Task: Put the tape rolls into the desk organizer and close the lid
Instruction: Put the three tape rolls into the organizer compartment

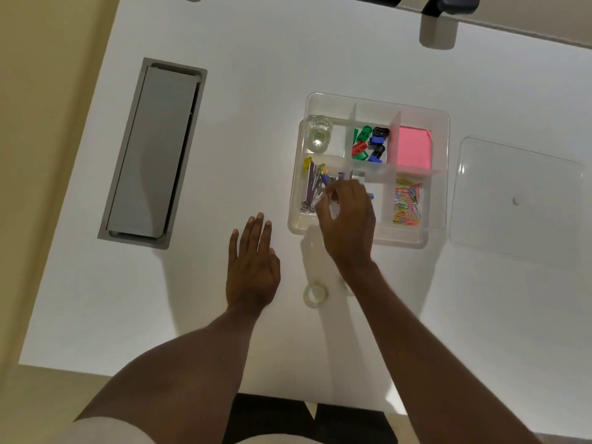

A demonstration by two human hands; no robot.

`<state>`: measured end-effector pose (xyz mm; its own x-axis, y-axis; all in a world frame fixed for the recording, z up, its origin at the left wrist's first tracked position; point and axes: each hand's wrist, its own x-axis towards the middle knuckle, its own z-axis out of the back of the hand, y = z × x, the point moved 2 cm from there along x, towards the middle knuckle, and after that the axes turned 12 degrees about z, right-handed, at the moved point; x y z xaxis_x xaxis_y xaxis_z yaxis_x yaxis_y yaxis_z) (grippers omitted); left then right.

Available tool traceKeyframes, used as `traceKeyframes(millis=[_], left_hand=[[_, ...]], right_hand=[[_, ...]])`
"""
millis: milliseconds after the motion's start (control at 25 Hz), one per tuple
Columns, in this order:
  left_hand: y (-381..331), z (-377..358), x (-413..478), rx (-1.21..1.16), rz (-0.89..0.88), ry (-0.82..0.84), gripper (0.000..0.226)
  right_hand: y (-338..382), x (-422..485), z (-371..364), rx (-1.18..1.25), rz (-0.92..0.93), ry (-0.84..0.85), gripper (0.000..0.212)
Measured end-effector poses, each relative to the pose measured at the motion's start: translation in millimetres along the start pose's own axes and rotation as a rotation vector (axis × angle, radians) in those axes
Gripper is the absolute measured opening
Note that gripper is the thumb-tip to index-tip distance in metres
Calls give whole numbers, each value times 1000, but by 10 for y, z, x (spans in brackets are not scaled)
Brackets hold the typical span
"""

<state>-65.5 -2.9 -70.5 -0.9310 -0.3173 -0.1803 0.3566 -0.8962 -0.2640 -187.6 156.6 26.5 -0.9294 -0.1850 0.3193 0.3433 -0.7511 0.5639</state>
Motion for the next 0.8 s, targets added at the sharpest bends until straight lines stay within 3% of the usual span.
traceKeyframes(millis=[200,440,640,800], left_hand=[[-2,16,3,-31,-10,-19,56],[4,25,-13,-64,-15,-53,56],[-4,15,-13,-57,-8,-53,56],[-6,15,-3,-54,-1,-51,55]], right_hand=[[-152,-1005,162,-40,-160,63,17],[-370,-1640,322,-146,-317,279,61],[-435,-1653,314,-132,-296,285,55],[-380,-1396,332,1,-278,162,58]])
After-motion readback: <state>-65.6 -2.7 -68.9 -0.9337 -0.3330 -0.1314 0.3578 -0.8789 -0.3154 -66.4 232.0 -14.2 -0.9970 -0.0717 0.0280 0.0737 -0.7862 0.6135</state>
